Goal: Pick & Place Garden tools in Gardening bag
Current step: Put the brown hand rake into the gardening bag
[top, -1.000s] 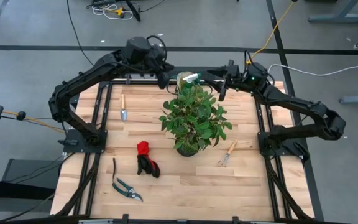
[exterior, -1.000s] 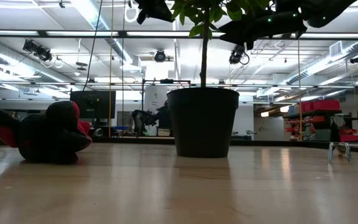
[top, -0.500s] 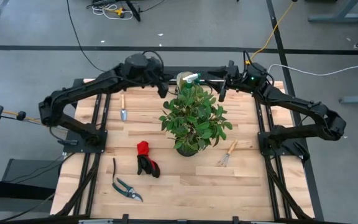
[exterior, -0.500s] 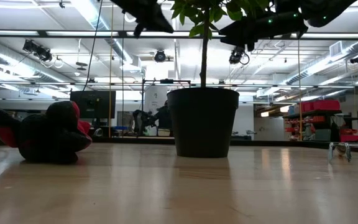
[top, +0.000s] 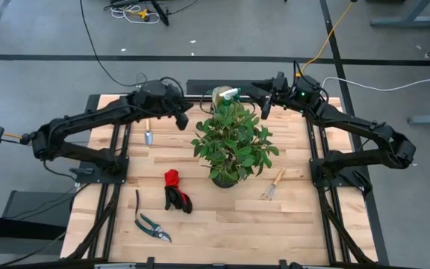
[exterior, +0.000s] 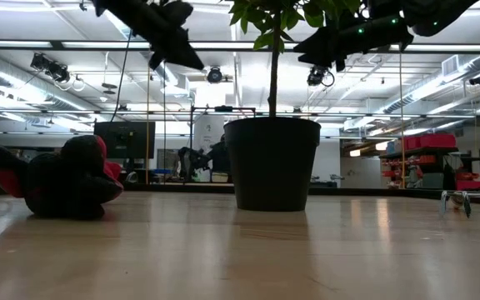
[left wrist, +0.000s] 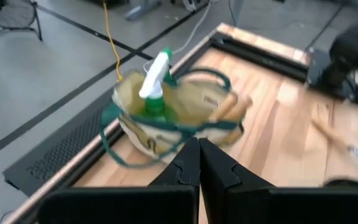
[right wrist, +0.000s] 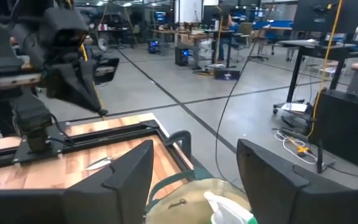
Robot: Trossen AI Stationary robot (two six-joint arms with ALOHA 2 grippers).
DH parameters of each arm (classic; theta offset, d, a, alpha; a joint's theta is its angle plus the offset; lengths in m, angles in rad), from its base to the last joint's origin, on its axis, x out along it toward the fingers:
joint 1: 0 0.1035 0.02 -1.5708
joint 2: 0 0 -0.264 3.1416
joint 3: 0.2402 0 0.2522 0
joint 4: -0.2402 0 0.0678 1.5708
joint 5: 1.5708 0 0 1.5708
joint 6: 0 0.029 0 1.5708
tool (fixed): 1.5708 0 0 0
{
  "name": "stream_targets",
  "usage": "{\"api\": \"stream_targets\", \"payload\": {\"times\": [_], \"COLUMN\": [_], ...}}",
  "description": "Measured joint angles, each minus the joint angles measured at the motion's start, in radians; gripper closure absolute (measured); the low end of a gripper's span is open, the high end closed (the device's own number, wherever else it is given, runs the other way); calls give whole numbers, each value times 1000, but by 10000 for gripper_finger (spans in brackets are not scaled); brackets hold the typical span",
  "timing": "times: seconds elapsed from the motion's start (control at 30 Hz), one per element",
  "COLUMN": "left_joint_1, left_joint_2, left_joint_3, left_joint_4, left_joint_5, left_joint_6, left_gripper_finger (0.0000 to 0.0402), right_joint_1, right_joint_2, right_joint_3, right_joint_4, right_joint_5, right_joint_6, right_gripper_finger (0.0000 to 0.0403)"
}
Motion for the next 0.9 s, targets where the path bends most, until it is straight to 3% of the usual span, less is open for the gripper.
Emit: {"api": "stream_targets", "payload": {"times": [0.43,0.9], "left_joint_1": [11,62], "left_joint_2": [-131,-167], "left_joint_3": [-120,-138], "left_joint_4": [0,-12], "left_joint_5": [6,110], "left_joint_6": [25,41], "left_gripper_finger": [399,399], "right_joint_1": [0,0], "right_joint_2": [0,-35], "right_joint_3": [0,0], "right_joint_4": [-8,-8], "right_joint_5": [-2,-129], "right_joint_6": [6,43], "right_gripper_finger": [165,188]}}
